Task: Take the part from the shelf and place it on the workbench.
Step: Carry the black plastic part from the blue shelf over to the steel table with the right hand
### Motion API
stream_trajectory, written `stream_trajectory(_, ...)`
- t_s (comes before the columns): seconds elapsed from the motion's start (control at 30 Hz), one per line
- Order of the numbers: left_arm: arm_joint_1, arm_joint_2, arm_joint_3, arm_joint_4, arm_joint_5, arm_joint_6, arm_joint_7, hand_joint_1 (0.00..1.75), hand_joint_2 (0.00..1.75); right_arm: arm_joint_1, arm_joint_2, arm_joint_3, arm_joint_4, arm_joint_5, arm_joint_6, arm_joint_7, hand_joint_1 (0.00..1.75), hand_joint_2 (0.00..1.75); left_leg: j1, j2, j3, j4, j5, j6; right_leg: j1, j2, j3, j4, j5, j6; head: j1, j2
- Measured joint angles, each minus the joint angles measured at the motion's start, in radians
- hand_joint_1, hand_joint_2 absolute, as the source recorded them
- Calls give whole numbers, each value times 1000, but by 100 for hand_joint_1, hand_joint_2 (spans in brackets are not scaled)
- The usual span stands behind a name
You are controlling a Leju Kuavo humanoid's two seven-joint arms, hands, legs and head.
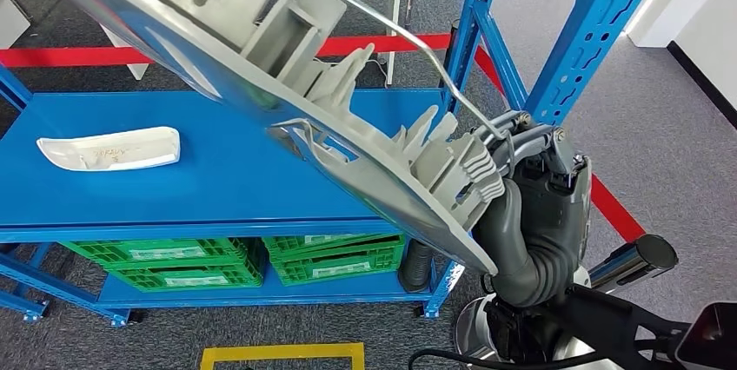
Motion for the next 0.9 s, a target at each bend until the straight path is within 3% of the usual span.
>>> stream_trajectory(0.9, 0, 0, 33, 0, 45, 51, -77, 0, 175, 24, -3, 1, -11, 83, -33, 28, 175, 175, 0, 0, 0, 0, 0, 0, 0, 0, 0, 0, 0, 0, 0, 0)
